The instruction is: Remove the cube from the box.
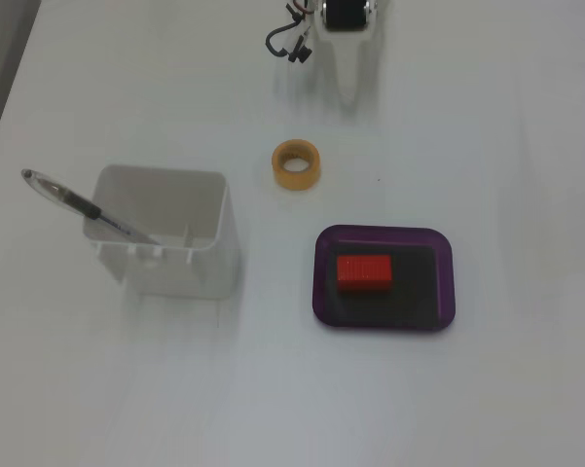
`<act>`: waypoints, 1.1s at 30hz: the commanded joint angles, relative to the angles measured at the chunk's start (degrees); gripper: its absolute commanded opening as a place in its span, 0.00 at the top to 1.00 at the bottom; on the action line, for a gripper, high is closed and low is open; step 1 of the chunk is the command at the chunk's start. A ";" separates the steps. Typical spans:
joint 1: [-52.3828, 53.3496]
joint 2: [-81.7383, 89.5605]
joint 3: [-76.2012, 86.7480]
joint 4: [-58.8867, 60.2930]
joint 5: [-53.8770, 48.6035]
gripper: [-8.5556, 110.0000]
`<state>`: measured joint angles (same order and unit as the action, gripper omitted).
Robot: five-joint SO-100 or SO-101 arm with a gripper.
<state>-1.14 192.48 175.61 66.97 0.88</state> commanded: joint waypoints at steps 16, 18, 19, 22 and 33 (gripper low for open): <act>-0.62 3.34 0.26 -0.97 0.09 0.93; -0.62 3.34 0.26 -0.97 0.00 0.93; -0.62 3.34 0.26 -1.05 -0.26 0.93; 0.09 3.34 -0.26 -3.69 -0.26 0.93; -0.26 2.29 -14.06 -6.24 -0.35 0.93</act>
<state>-0.97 192.48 166.38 61.88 0.88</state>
